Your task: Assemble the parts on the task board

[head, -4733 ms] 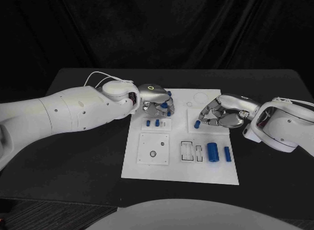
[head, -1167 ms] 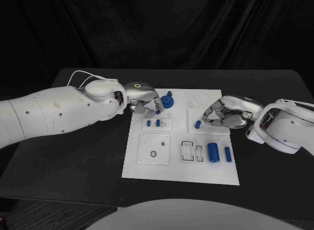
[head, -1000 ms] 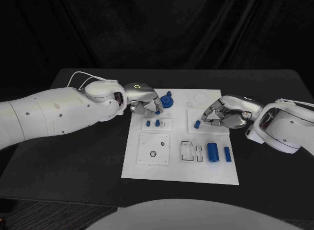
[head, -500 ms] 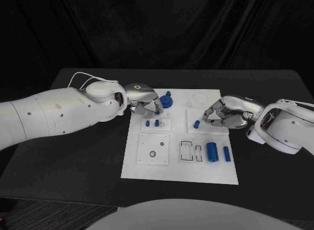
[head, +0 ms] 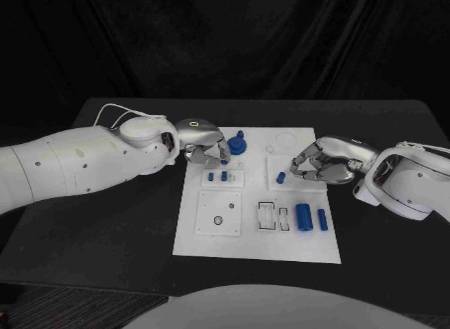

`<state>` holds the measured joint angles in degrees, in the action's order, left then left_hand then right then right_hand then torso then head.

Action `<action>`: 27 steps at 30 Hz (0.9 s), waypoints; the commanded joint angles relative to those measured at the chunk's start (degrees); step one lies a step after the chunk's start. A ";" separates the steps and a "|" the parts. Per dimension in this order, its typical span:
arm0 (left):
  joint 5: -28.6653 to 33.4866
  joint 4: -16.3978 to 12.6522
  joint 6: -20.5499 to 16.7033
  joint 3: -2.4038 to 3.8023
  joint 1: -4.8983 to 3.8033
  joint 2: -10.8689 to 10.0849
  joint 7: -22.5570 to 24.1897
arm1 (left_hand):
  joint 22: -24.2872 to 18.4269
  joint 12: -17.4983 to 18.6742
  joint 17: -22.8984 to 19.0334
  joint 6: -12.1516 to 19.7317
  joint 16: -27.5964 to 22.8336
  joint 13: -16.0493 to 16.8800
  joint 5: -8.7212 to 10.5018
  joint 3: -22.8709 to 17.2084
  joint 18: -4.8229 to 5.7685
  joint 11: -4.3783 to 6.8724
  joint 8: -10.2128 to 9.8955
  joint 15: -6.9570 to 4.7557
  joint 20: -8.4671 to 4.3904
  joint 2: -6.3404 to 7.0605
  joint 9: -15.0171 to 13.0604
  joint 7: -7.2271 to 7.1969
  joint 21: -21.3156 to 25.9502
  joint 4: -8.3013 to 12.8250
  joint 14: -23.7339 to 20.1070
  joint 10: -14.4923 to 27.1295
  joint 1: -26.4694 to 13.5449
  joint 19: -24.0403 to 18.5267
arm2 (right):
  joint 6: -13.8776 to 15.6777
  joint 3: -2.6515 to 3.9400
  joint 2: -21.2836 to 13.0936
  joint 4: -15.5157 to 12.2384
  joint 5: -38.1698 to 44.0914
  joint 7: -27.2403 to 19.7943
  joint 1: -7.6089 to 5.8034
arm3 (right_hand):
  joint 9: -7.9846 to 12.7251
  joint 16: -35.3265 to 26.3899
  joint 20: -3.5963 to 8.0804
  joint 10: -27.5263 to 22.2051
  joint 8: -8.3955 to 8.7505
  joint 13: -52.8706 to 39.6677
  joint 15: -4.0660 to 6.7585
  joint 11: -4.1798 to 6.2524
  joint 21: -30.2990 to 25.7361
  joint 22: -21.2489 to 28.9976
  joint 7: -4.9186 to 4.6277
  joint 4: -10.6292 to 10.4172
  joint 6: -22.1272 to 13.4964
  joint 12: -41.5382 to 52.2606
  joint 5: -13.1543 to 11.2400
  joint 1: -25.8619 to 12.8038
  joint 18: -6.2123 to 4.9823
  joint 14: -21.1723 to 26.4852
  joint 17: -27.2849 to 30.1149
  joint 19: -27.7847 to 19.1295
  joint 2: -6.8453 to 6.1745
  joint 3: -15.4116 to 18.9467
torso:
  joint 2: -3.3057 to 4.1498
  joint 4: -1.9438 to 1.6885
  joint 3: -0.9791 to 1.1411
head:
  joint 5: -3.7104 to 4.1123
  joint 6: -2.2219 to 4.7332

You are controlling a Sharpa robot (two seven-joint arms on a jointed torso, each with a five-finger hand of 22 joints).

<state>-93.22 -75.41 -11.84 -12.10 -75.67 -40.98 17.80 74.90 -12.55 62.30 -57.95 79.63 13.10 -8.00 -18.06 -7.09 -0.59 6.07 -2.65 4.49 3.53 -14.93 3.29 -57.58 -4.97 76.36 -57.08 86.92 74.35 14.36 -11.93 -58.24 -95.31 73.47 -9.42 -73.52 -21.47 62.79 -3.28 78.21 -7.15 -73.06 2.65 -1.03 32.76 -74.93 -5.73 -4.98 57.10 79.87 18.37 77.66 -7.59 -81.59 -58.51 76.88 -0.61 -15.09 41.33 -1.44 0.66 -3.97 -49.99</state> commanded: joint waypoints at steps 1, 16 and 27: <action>-0.27 -0.06 -0.88 -0.04 0.16 -0.26 -0.23 | 6.66 -0.22 -0.04 -0.29 -0.31 0.09 -0.37 -0.04 0.74 0.02 0.36 0.04 0.03 -0.03 -0.01 -0.09 0.04 0.41 -0.35 -0.52 0.63 -0.06 | 0.24 0.02 -0.03 -0.04 -0.01 0.66 0.16 | -0.06 -0.13 -0.15 0.02 -0.11 0.03 0.18 0.06 -0.22 -3.52 0.14 -0.18 0.07 0.14 -0.15 -0.28 -0.97 -0.26 0.09 0.33 -0.10 -0.25 | 0.01 0.03 -0.01 | -0.09 -0.01; -0.27 -0.20 -0.61 -0.04 0.16 -0.82 -0.83 | 6.65 -0.34 -0.37 -0.68 -0.46 0.29 -0.62 0.09 0.74 -0.06 0.80 0.07 0.00 0.04 -0.25 0.04 0.08 0.55 -0.46 -0.95 0.57 -0.04 | -0.04 0.02 0.05 0.09 -0.01 0.89 0.24 | -0.05 -0.17 -0.15 -0.04 -0.06 0.12 0.19 0.08 -0.35 -3.50 0.13 -0.15 -0.03 0.08 -0.16 -0.23 -0.98 -0.24 0.13 0.31 -0.09 -0.30 | 0.02 -0.07 0.00 | -0.25 -0.01; -0.27 -0.42 -0.21 -0.04 0.16 -1.58 -1.23 | 6.59 -0.33 -0.85 -0.79 -0.67 0.32 -0.65 0.16 0.69 -0.10 0.94 0.10 0.00 0.04 -0.33 0.08 0.32 0.52 -0.71 -0.98 0.47 -0.15 | -0.21 0.02 0.04 0.11 -0.01 1.04 0.26 | -0.05 -0.17 -0.15 -0.04 -0.06 0.12 0.19 0.08 -0.35 -3.50 0.13 -0.15 -0.03 0.08 -0.16 -0.23 -0.98 -0.24 0.13 0.31 -0.09 -0.30 | 0.01 -0.05 0.00 | -0.44 -0.01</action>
<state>-93.06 -75.97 -13.02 -11.94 -75.68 -42.33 17.25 74.90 -12.56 61.55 -58.35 79.22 13.34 -8.27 -18.05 -7.09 -0.73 6.71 -2.57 4.50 3.53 -15.18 3.30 -57.58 -4.65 76.04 -57.62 86.92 74.36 14.29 -11.93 -58.17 -95.19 73.47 -9.29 -73.42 -21.45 62.79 -3.28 78.21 -7.15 -72.99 2.65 -1.03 32.76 -74.91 -5.73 -4.98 57.10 79.87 18.37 77.66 -7.58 -81.59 -58.43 76.88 -0.61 -15.09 41.35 -1.52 0.66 -4.35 -49.99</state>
